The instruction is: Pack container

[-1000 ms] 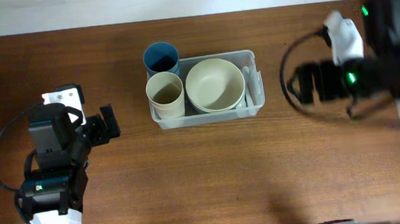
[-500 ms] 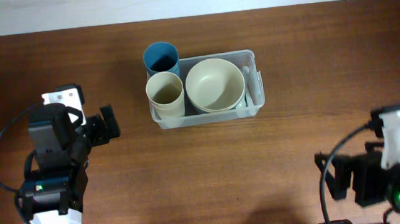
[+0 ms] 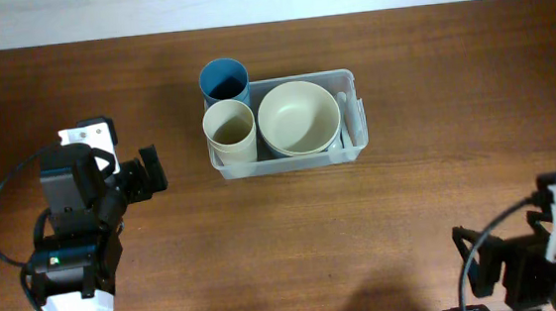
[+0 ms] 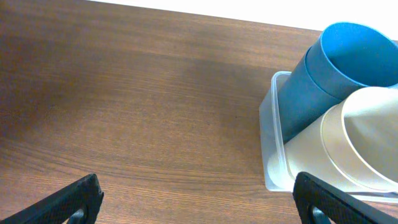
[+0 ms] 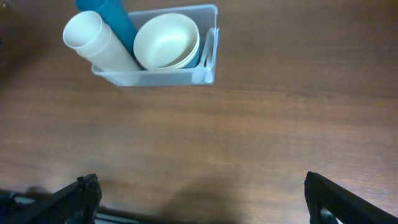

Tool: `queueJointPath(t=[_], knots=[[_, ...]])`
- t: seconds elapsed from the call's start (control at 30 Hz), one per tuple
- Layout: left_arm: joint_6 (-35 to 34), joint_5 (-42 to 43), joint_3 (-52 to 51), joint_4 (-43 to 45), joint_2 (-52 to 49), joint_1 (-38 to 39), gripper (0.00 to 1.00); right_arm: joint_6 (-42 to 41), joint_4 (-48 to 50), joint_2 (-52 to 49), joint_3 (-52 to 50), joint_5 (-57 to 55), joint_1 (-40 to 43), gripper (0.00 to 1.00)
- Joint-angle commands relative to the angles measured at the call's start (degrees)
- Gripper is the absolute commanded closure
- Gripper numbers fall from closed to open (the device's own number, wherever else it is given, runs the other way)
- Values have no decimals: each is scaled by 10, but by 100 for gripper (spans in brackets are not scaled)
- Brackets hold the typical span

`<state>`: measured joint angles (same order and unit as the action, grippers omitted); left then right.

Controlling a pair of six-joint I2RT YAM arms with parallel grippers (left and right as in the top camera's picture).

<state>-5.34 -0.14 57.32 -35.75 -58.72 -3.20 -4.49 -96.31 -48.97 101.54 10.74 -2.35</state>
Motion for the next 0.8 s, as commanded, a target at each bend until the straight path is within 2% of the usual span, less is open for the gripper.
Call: queueJointPath(t=[0.0,0.13,0.43,0.6,0.77], knots=[[11,8,-2,1,-1,-3,0,0,17,45,-27,-24,2,1],[11,8,-2,1,-1,-3,0,14,91,137,-122,-27,2,1],[11,8,-2,1,-1,-3,0,62,414,364,-460,-9,7,1],[11,8,-2,1,-1,-3,0,103,574,417,-619,24,32,1],[11,8,-2,1,-1,-3,0,103,804,445,-785,21,41,1]])
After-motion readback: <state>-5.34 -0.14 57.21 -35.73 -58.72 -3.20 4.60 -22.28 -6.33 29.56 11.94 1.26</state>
